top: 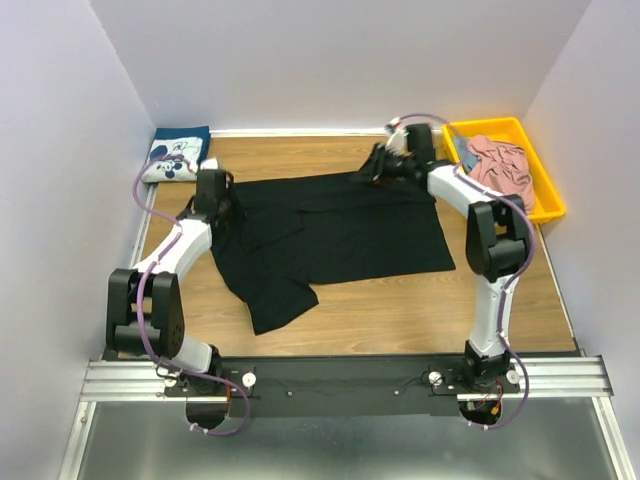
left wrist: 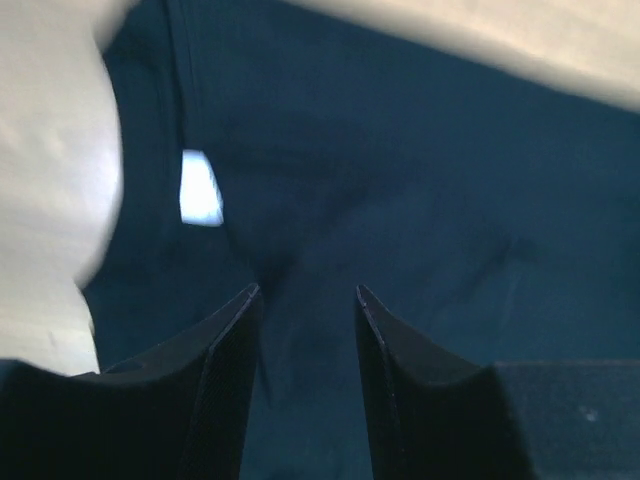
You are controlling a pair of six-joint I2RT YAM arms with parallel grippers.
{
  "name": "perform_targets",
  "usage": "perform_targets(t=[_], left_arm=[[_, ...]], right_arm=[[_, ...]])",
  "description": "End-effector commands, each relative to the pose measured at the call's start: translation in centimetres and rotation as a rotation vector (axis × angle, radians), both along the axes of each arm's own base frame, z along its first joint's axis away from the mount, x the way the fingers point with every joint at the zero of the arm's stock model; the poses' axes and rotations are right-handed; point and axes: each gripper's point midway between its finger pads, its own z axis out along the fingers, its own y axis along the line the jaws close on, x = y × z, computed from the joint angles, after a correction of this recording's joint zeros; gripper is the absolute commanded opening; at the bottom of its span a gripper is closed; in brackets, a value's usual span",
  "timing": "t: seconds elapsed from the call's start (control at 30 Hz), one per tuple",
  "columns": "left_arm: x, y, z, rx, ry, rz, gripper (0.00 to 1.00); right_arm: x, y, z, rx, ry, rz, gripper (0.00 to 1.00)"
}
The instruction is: Fold and stack the t-shirts
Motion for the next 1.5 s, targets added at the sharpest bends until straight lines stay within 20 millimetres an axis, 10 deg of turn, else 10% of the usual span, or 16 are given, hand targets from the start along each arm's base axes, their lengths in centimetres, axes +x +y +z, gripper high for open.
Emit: perform_targets(t=[0.0, 0.37, 0.57, 0.8, 1.03, 1.2, 1.47], left_arm=[[-3.9, -0.2, -3.1, -0.049, 0.075, 0.010, 0.49], [-4.8, 0.0, -7.8, -0.135, 0.141, 0.011, 0.49], [-2.9, 1.7, -9.9, -0.191, 0.195, 0.055, 0.49], [0.8, 3.3, -7.4, -0.140, 0.164, 0.082, 0.50], [-4.6, 4.9, -2.3, -0.032, 0.126, 0.211, 0.51], [-10.1, 4.0, -4.0, 0.051, 0.228, 0.208, 0.53], [-12.9, 2.1, -7.8, 0.058, 0.334, 0.149, 0.53]], right_arm=[[-5.7, 2.3, -4.5, -0.031, 0.138, 0.082, 0.44], [-9.8, -3.4, -13.0, -0.297, 0.240, -0.070, 0.44], [-8.8, -4.6, -14.0, -0.342, 0.218, -0.078, 0.44], [-5.2, -5.3, -11.4, -0.310, 0.145, -0.092, 0.45], [-8.7, -7.1, -5.7, -0.333, 0.110, -0.168, 0.48], [-14.5, -12.0, -7.4, -0.526, 0.177, -0.272, 0.51], [-19.0, -16.3, -6.6, -0.676, 0.148, -0.367, 0.52]])
